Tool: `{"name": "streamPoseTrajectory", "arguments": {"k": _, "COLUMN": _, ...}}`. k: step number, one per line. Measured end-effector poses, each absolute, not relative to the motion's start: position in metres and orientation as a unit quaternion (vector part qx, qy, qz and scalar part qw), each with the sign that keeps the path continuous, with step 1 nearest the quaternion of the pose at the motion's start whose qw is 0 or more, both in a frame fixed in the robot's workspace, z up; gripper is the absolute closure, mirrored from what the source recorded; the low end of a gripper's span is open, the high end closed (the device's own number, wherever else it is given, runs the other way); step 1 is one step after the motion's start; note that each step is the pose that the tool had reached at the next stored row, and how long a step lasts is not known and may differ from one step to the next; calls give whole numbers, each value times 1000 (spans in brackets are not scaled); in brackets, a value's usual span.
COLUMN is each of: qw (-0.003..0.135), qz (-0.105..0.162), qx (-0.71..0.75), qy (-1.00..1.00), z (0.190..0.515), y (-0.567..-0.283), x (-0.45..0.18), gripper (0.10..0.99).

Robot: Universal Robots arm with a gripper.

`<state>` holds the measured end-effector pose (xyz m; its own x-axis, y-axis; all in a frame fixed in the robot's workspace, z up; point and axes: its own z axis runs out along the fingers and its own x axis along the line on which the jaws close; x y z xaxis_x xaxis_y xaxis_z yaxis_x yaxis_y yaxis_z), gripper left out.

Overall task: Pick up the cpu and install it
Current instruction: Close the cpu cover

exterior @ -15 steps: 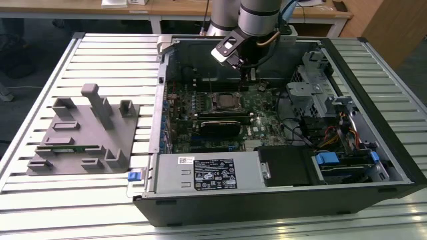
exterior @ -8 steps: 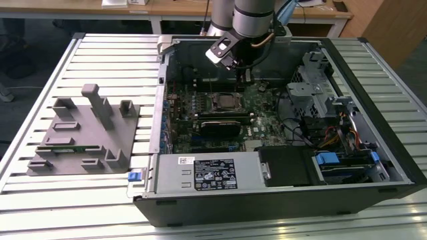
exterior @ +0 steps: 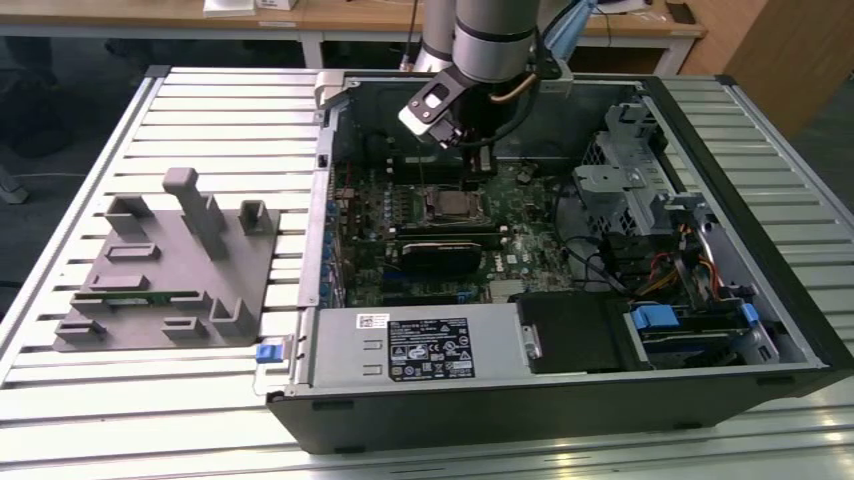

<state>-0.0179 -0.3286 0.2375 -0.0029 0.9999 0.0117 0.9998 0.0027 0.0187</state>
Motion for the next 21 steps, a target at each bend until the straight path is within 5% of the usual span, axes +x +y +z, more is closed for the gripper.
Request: {"name": "streamPoseTrajectory", "arguments": {"k": 21, "qw": 1, "qz": 12, "qx": 696, "qy": 718, "z": 231, "y": -329, "x": -33, "gripper": 980}}
